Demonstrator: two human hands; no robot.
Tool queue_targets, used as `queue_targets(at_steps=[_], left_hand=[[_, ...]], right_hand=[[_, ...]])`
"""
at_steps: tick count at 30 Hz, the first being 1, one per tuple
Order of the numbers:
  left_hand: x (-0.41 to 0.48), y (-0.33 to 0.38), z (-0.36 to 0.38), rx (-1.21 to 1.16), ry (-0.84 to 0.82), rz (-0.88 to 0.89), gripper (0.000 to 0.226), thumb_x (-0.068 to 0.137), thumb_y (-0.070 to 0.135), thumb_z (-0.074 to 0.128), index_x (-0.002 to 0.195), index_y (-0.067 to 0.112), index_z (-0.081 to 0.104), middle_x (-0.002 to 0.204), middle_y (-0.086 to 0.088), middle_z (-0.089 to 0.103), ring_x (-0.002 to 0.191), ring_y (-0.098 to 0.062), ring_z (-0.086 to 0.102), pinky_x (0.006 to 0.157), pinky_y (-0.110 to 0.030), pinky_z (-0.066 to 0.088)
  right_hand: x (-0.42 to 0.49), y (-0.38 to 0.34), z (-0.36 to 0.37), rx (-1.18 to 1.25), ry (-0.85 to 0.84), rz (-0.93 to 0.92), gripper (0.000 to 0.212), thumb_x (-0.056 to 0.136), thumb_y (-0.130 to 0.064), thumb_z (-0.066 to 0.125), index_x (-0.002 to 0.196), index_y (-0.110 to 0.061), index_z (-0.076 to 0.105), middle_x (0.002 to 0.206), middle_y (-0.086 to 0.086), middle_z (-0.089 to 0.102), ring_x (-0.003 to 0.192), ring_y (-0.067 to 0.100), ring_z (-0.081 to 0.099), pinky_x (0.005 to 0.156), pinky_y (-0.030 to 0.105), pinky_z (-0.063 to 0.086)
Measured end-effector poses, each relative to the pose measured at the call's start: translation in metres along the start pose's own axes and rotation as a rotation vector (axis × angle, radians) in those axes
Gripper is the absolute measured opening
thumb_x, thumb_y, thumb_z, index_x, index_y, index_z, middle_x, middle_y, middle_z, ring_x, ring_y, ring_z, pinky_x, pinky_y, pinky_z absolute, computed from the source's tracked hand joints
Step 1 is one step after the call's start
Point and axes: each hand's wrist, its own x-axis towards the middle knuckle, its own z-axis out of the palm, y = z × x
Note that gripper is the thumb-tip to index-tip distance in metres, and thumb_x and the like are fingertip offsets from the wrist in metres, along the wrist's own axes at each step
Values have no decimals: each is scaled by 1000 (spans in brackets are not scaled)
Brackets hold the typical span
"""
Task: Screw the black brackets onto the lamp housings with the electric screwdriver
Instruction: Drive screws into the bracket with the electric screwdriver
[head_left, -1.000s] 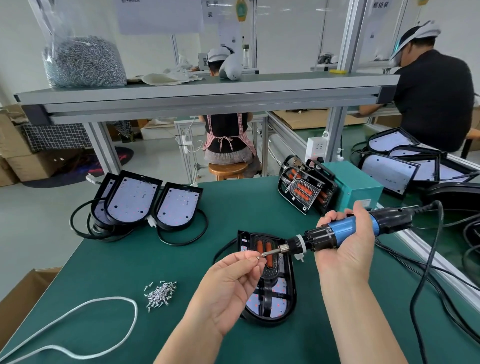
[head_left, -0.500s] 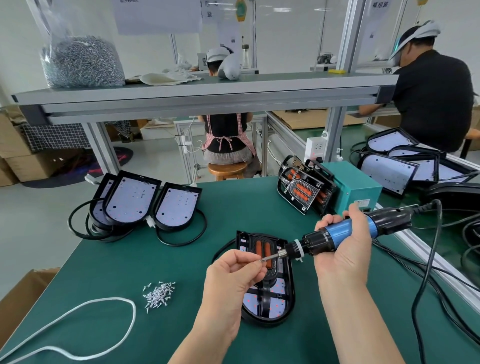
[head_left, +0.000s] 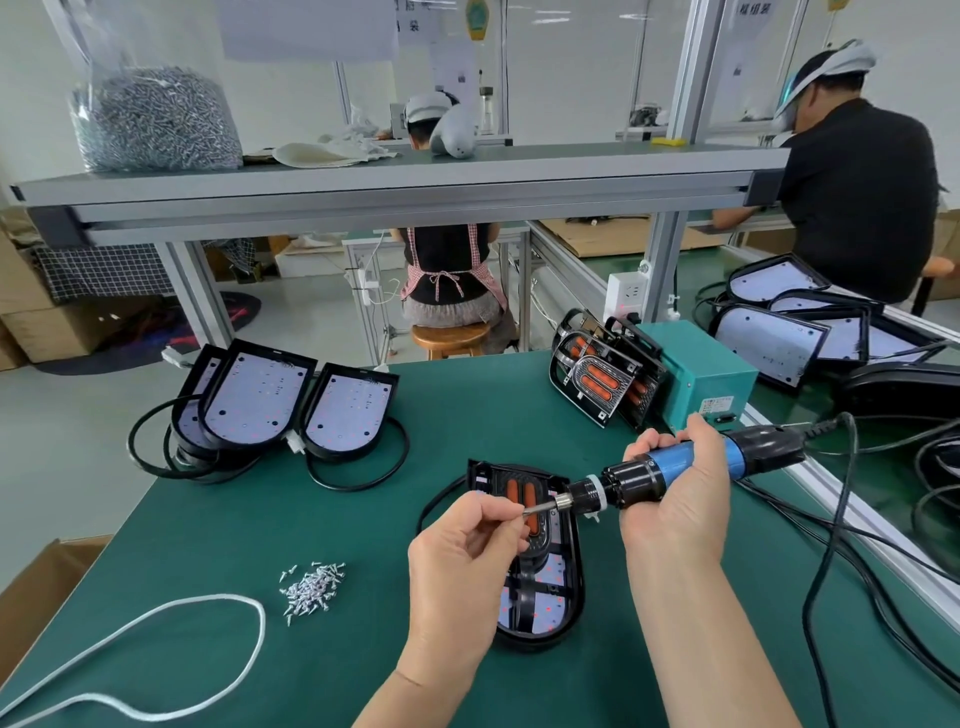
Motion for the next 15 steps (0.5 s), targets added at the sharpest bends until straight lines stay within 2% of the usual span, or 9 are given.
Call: queue_targets(at_steps=[3, 5, 7, 9, 11, 13, 15], left_hand=[[-1, -2, -1, 34, -28, 26, 34, 85, -7, 70, 80, 26, 74, 77, -2, 74, 71, -14, 70, 71, -19, 55], [0, -4, -2, 16, -33, 25, 36, 83, -8, 71, 90, 26, 74, 84, 0, 75, 77, -12, 70, 74, -17, 54], [1, -7, -4, 44, -45, 13, 42, 82, -5, 74, 104, 30, 70, 90, 4, 76, 80, -11, 70, 79, -24, 56], [3, -10, -10, 154, -21, 34, 45, 82, 6, 76, 110, 39, 65, 95, 13, 75, 79, -8, 65, 81, -25, 55], [9, -11, -17, 341, 72, 106, 42, 82, 19, 75, 111, 45, 60, 102, 24, 69, 90, -3, 58, 84, -18, 47], [19, -13, -23, 467, 122, 72, 42, 83, 27, 74, 119, 38, 55, 112, 22, 60, 109, -6, 53, 93, -26, 45], [31, -15, -24, 546, 63, -99, 59, 83, 37, 75, 133, 23, 47, 121, 7, 50, 116, -17, 50, 100, -37, 44]], right_hand=[[2, -1, -3, -17, -1, 2, 23, 89, -18, 76, 92, -11, 54, 63, 0, 58, 55, 15, 62, 56, 23, 54], [3, -1, -4, -25, -4, -7, 23, 89, -18, 76, 92, -11, 54, 62, 0, 58, 55, 15, 62, 56, 24, 54], [4, -3, -3, -28, -11, -29, 23, 89, -17, 76, 92, -10, 55, 62, 0, 58, 55, 15, 62, 57, 24, 54], [5, -7, -2, -38, -27, -50, 23, 88, -18, 76, 93, -10, 55, 63, 0, 58, 56, 16, 62, 59, 25, 55], [7, -10, -1, -64, -57, -89, 23, 88, -18, 76, 98, -10, 56, 61, -1, 58, 55, 15, 60, 60, 25, 55], [9, -13, -2, -129, -99, -154, 26, 90, -19, 74, 106, -11, 55, 62, -3, 57, 57, 15, 60, 59, 25, 53], [10, -14, -3, -219, -156, -222, 28, 90, -19, 72, 109, -12, 52, 63, -2, 55, 57, 15, 59, 57, 25, 52]])
